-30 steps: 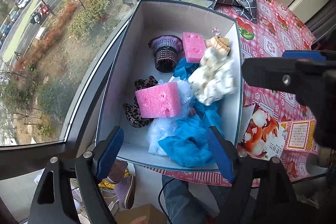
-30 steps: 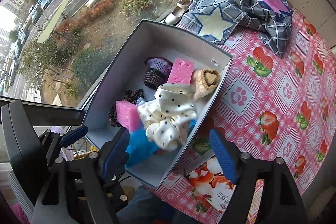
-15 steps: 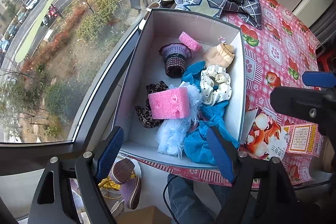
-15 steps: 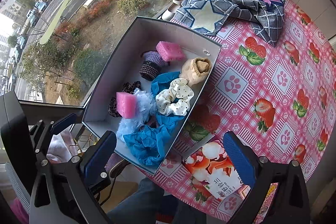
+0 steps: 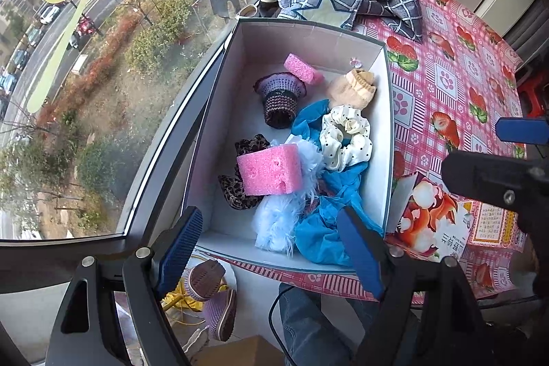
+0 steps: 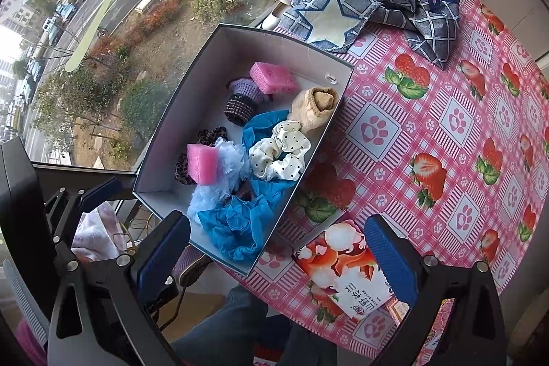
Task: Organize soft objects
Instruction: 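Open the left tool to drop the blue cloth while the right tool drops the scrunchie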
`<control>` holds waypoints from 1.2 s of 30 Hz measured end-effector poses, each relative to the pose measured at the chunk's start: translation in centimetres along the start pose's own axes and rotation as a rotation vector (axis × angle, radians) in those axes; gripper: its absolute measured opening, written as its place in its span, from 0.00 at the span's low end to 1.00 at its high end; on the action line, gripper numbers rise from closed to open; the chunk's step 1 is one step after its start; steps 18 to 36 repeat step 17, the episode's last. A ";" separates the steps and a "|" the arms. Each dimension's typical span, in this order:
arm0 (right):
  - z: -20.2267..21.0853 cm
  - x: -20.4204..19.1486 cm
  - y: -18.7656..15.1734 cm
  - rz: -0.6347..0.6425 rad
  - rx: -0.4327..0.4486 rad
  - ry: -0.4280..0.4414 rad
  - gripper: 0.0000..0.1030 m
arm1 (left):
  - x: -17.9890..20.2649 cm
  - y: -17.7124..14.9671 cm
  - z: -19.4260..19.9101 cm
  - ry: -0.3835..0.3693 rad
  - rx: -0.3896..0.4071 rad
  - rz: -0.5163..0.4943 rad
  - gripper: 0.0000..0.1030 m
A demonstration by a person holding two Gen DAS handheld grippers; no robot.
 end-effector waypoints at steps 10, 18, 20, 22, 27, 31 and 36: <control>0.8 0.8 -0.5 -0.012 0.014 0.007 0.99 | 0.6 0.1 0.3 0.003 -0.005 -0.005 0.81; 1.3 1.5 -0.7 -0.029 0.026 0.017 0.99 | 1.3 0.7 1.1 -0.037 0.040 -0.005 0.81; 1.3 1.5 -0.7 -0.029 0.026 0.017 0.99 | 1.3 0.7 1.1 -0.037 0.040 -0.005 0.81; 1.3 1.5 -0.7 -0.029 0.026 0.017 0.99 | 1.3 0.7 1.1 -0.037 0.040 -0.005 0.81; 1.3 1.5 -0.7 -0.029 0.026 0.017 0.99 | 1.3 0.7 1.1 -0.037 0.040 -0.005 0.81; 1.3 1.5 -0.7 -0.029 0.026 0.017 0.99 | 1.3 0.7 1.1 -0.037 0.040 -0.005 0.81; 1.3 1.5 -0.7 -0.029 0.026 0.017 0.99 | 1.3 0.7 1.1 -0.037 0.040 -0.005 0.81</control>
Point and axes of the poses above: each gripper's, at about its wrist camera, not at the fingertips, and z roughly against the way its jaws point, x to its right, y to its top, the point moved 8 cm from there along -z, roughly the way its jaws point, and after that the axes turned 4 degrees about y, right-handed, at the moved point
